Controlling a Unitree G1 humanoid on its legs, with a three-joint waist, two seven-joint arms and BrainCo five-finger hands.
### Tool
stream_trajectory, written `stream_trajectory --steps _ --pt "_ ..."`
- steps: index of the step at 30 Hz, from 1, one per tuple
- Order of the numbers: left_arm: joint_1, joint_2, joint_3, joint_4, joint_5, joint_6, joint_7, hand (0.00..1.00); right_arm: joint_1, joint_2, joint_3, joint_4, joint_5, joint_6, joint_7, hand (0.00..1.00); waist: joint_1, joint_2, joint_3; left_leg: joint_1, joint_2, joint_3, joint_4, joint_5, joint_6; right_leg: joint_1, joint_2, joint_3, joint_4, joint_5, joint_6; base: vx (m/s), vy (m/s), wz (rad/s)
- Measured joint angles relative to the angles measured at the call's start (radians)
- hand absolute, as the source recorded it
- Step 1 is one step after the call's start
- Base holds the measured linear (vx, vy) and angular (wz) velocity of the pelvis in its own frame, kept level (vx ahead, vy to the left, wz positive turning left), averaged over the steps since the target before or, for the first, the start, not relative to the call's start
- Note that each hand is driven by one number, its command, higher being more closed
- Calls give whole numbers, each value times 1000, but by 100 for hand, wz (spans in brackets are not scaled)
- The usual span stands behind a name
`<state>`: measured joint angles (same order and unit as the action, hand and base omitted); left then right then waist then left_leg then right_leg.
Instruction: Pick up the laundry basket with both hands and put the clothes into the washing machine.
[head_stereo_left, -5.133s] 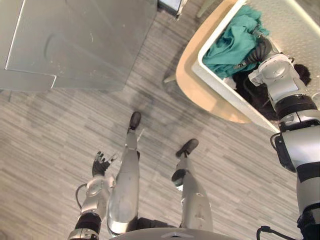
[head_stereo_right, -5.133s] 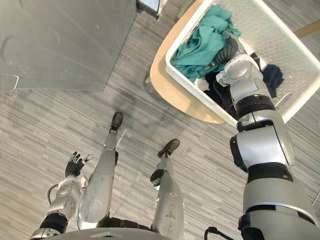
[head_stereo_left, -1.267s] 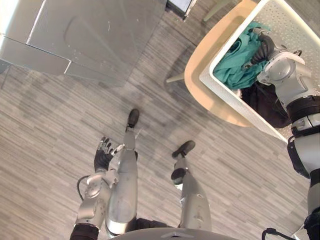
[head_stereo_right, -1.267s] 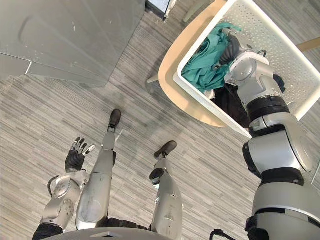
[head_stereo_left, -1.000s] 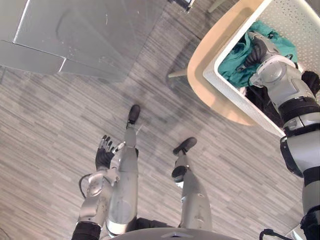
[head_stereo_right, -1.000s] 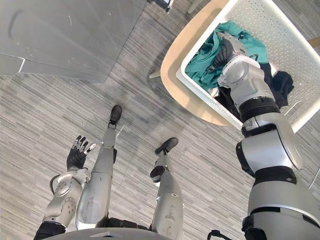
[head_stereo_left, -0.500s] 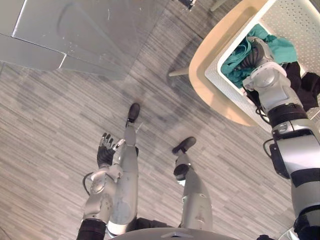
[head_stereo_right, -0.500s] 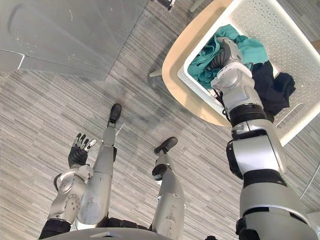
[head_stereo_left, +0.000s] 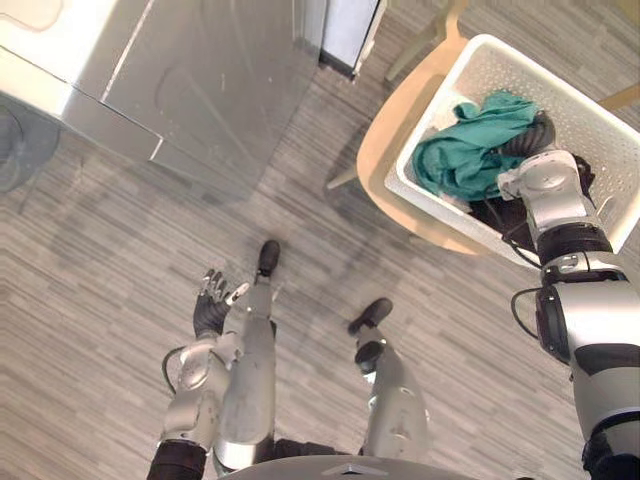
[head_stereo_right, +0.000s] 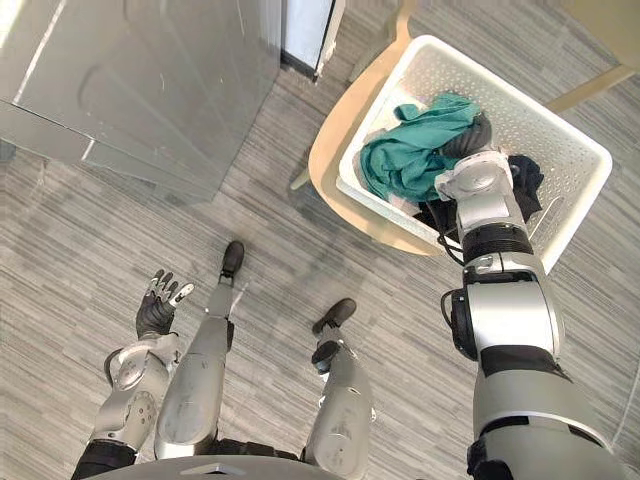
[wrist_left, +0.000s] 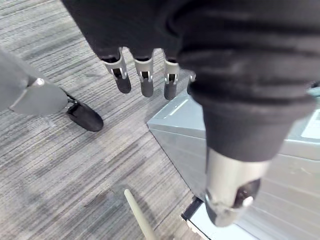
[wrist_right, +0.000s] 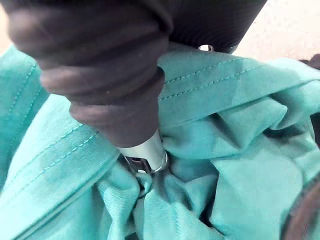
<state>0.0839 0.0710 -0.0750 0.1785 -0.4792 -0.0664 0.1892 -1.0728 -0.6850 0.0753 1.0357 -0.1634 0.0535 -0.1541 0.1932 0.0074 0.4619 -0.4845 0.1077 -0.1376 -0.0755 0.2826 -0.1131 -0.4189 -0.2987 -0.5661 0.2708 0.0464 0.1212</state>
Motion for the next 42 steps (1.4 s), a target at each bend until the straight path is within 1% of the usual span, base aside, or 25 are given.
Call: stream_trajectory --steps 1,4,7,8,9,12,14,16,17,18,19,20,21,22,24,26,28,29,31,32,33,34,37,40,42 --pt "2 3 -2 0 0 0 -1 0 -1 -1 -6 -1 2 0 -5 100 0 3 -2 9 -2 0 0 0 0 6 -3 2 5 -3 1 -24 -45 10" --pt "9 7 -6 0 0 1 -5 0 -1 -7 -32 -62 13 0 -33 100 -14 22 -13 35 -13 -2 0 0 0 25 -22 0 35 -19 4 -43 -42 10" --pt "9 7 -6 2 0 3 -8 0 0 -9 -53 -145 44 0 -50 100 -36 43 -25 57 -21 -6 0 -1 4 43 -36 -7 54 -27 7 -59 -43 8" --pt "9 7 -6 3 0 3 -10 0 2 -8 -64 -173 49 0 -54 100 -41 45 -26 67 -25 -6 0 -2 6 51 -45 -8 63 -34 9 -39 -44 13" --pt "9 6 -6 11 0 4 -18 0 17 -8 -91 -228 54 0 -69 100 -47 56 -32 86 -29 -7 -1 -3 9 71 -50 -11 68 -39 11 -26 -38 10" --pt "10 7 -5 21 1 5 -21 0 62 2 -140 -342 62 -2 -84 100 -51 66 -47 115 -32 -6 -1 -10 16 101 -53 -12 68 -44 15 -23 -54 5" --pt "16 6 -6 41 3 11 -22 0 122 36 -176 -442 81 -6 -101 100 -61 64 -92 126 -34 -4 -1 -15 18 112 -54 -11 66 -48 18 7 -56 1" --pt "26 6 -4 40 12 17 -24 0 211 88 -223 -569 89 -11 -119 100 -68 63 -126 173 -32 8 -1 -22 15 158 -51 -3 47 -48 22 43 -75 -8" --pt "31 6 -4 40 13 17 -24 0 236 103 -233 -603 90 -13 -119 100 -70 62 -142 181 -32 12 -1 -26 15 167 -48 0 39 -46 25 49 -68 -17" --pt "41 6 -4 40 15 18 -24 0 282 135 -250 -668 94 -21 -120 100 -75 60 -175 195 -31 24 -1 -35 16 180 -43 7 14 -41 28 35 -28 -18" --pt "47 5 -2 40 18 18 -24 0 306 150 -256 -703 98 -27 -120 100 -78 60 -192 200 -33 30 -1 -38 17 184 -41 10 4 -37 29 61 -39 -23" --pt "50 0 4 40 32 19 -24 0 352 193 -286 -787 99 -42 -121 100 -90 61 -210 222 -31 40 -1 -47 18 211 -31 13 -26 -31 26 47 -32 -33" --pt "52 -5 16 39 32 20 -24 0 400 247 -317 -858 106 -66 -139 100 -92 54 -231 244 -27 61 -1 -58 21 230 -19 30 -60 -20 32 47 -37 -38" --pt "51 -10 24 38 32 21 -23 0 421 275 -328 -889 120 -78 -147 100 -95 50 -245 252 -24 73 -2 -63 21 238 -13 37 -79 -12 34 44 -39 -48" --pt "51 -13 34 27 38 25 -22 0 484 357 -346 -982 140 -100 -163 100 -115 41 -282 297 -21 117 -2 -82 23 283 7 68 -154 29 35 65 -24 -51" --pt "48 -14 35 6 70 27 -20 0 519 395 -344 -1029 162 -117 -162 100 -123 35 -307 327 -18 158 -2 -96 24 312 21 98 -216 63 36 60 0 -56" --pt "42 -14 34 -62 72 26 -20 0 533 429 -341 -1077 188 -129 -161 100 -140 33 -322 358 -14 194 -2 -111 21 341 37 128 -277 95 33 45 8 -54" --pt "35 -13 34 -77 72 26 -19 0 533 438 -340 -1089 202 -133 -160 100 -143 32 -324 369 -12 207 -3 -115 21 350 42 139 -293 103 34 20 3 -57" --pt "7 -14 33 -112 74 26 -16 0 554 453 -320 -1142 233 -144 -158 100 -149 33 -356 388 -4 247 -8 -129 15 355 53 172 -331 125 30 13 -6 -57" --pt "-4 -12 33 -136 85 24 -7 0 564 465 -308 -1167 249 -155 -156 100 -159 33 -365 405 2 267 -8 -134 11 364 61 189 -343 130 27 23 -13 -44" --pt "-15 -12 33 -141 94 24 -2 0 568 476 -303 -1182 255 -160 -156 100 -164 33 -365 417 6 276 -9 -137 9 371 65 198 -349 132 27 43 -29 -44" --pt "-34 -13 31 -147 102 24 6 0 574 491 -292 -1199 266 -168 -156 100 -177 35 -368 438 12 289 -9 -144 4 383 72 209 -351 132 27 47 -36 -41" --pt "-86 -11 16 -166 111 24 23 0 597 515 -260 -1220 299 -185 -153 100 -197 34 -401 472 32 333 -9 -157 -9 383 92 255 -351 133 16 40 -36 -43" --pt "-156 -6 -10 -166 111 24 25 0 602 527 -237 -1220 340 -188 -150 100 -206 34 -406 491 42 360 -9 -163 -17 382 103 279 -351 133 13 4 -27 -31" --pt "-247 8 -40 -162 113 23 26 0 622 530 -199 -1231 376 -189 -131 100 -217 35 -409 504 51 378 -9 -167 -22 382 113 298 -351 134 9 -17 -31 -25"
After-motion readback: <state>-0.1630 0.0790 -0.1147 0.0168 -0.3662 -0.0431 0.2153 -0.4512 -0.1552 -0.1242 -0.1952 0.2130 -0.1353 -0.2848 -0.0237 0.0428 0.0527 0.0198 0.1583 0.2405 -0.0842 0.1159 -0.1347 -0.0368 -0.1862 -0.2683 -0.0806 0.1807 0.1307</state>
